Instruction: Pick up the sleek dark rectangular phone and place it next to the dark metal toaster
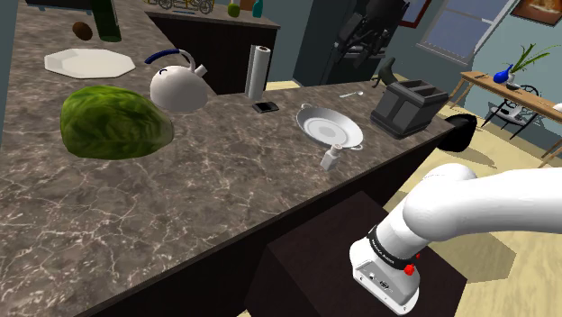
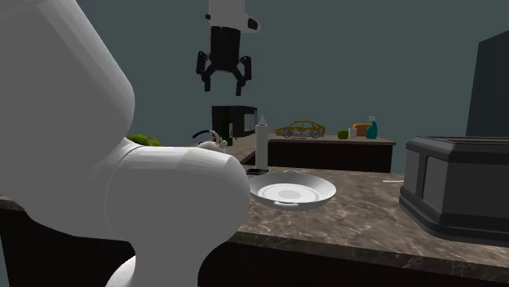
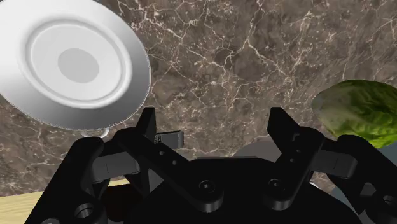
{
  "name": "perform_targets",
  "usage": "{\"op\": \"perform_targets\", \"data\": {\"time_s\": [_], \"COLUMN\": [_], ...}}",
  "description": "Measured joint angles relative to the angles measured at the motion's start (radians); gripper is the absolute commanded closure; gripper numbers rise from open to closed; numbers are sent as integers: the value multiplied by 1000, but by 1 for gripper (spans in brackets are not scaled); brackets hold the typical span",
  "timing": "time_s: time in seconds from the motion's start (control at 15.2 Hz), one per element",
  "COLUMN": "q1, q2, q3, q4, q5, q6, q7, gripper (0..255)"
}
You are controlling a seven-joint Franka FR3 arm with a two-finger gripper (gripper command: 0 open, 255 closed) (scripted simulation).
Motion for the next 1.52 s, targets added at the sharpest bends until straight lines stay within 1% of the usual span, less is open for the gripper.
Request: {"op": "perform_targets", "data": {"time_s": [0.07, 0.2, 0.46, 0.79, 1.19, 1.25, 1.52], "q1": [0, -11, -47, -99, -151, -155, -168], "q2": [0, 30, 155, 323, 567, 606, 764], "q3": [0, 27, 109, 192, 262, 272, 285], "q4": [0, 0, 23, 74, 197, 228, 324], "q5": [0, 6, 16, 0, -62, -75, -130], "q6": [0, 27, 117, 210, 288, 287, 310], "q7": [0, 55, 233, 464, 750, 803, 990], "gripper": [0, 0, 0, 0, 0, 0, 0]}}
